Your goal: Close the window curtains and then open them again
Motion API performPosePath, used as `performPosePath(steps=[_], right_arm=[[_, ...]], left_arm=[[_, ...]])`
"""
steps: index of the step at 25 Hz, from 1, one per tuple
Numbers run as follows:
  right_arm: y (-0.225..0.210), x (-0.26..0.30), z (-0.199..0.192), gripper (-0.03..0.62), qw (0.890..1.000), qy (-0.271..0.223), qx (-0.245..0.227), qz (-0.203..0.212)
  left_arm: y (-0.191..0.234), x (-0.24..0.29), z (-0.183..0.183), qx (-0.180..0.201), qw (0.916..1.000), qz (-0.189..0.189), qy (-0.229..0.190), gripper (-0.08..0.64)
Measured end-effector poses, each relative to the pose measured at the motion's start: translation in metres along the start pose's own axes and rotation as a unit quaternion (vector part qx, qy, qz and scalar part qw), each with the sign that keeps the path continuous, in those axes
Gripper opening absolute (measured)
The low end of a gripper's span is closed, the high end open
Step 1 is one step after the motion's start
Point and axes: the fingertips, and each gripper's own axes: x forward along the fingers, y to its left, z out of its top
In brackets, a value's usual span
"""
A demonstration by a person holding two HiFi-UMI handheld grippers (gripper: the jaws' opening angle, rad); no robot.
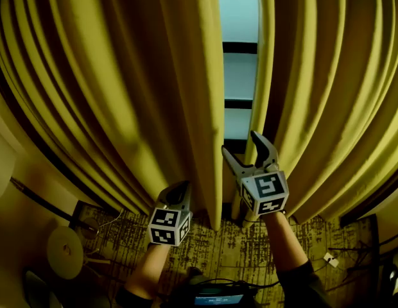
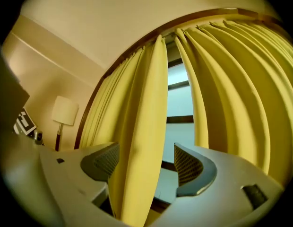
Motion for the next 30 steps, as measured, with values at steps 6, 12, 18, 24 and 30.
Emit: performPosePath(steps=[6,12,18,24,30], right_arm=[[0.002,0.054,0.081,0.402,0.997,-0.058,-0.05,-0.026],[0.018,0.094,0.139,0.422,0.991,-0.082,-0.095,-0.051],[0.007,0.124,0.167,0.422,0.987,-0.09,-0.102,-0.091],[0.014,0.165,0.189,0.422,0.978,-0.097,-0.15,-0.106],[-0.013,0.198,0.207,0.418,0.971,-0.116,-0.177,-0.113]], left_arm=[[0.031,0.009,0.044,0.022,0.9992,-0.006,-0.034,0.003],[0.055,0.011,0.069,0.038,0.9975,-0.022,-0.054,0.003],[0.074,0.015,0.087,0.047,0.9959,-0.033,-0.07,0.003],[0.095,0.026,0.093,0.023,0.9963,-0.044,-0.07,0.003],[0.117,0.058,0.106,0.027,0.9965,-0.013,-0.078,0.003]])
